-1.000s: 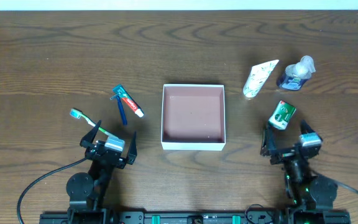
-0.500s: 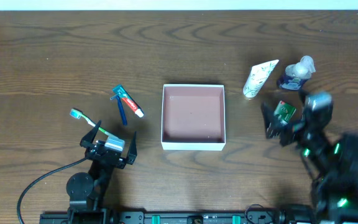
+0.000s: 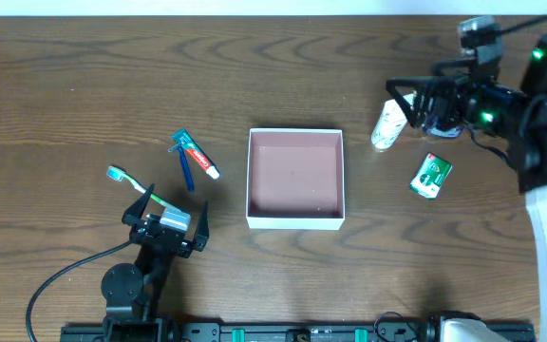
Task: Pack container
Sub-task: 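Reach the right gripper to the white Pantene tube and grasp it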
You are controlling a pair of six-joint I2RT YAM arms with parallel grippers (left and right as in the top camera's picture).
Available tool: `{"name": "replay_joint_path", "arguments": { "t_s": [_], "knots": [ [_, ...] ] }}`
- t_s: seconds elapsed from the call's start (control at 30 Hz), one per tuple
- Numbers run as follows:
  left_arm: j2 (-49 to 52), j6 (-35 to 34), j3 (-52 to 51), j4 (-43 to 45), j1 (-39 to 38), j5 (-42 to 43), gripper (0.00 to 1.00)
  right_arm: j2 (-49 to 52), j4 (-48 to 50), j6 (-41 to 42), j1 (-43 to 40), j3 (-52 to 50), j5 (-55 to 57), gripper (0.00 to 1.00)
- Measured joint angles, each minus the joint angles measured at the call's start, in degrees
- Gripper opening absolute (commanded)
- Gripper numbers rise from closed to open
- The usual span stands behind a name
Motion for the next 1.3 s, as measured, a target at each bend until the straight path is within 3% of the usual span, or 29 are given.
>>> {"name": "replay_joint_path", "arguments": {
  "t_s": [0.4, 0.73, 1.17, 1.2, 1.3],
  "knots": [
    [0.0, 0.02, 0.0, -0.02, 0.0, 0.0, 0.98, 8.24, -5.18, 23.23, 14.69, -0.04, 34.45, 0.95],
    [0.0, 0.0, 0.0, -0.02, 0.0, 0.0, 0.98, 12.28, -5.11, 35.65, 16.22, -0.04, 44.63, 0.84],
    [0.0, 0.0, 0.0, -0.02, 0.0, 0.0, 0.98, 17.79, -3.87, 39.19, 14.6, -0.04, 47.04, 0.39],
    [0.0, 0.0, 0.0, -0.02, 0.0, 0.0, 0.98, 18.23, -3.85, 39.12, 14.51, -0.04, 46.99, 0.33],
    [0.0, 0.0, 0.0, -0.02, 0.0, 0.0, 0.98, 19.76, -3.98, 39.19, 14.47, -0.04, 47.43, 0.01]
  ]
}}
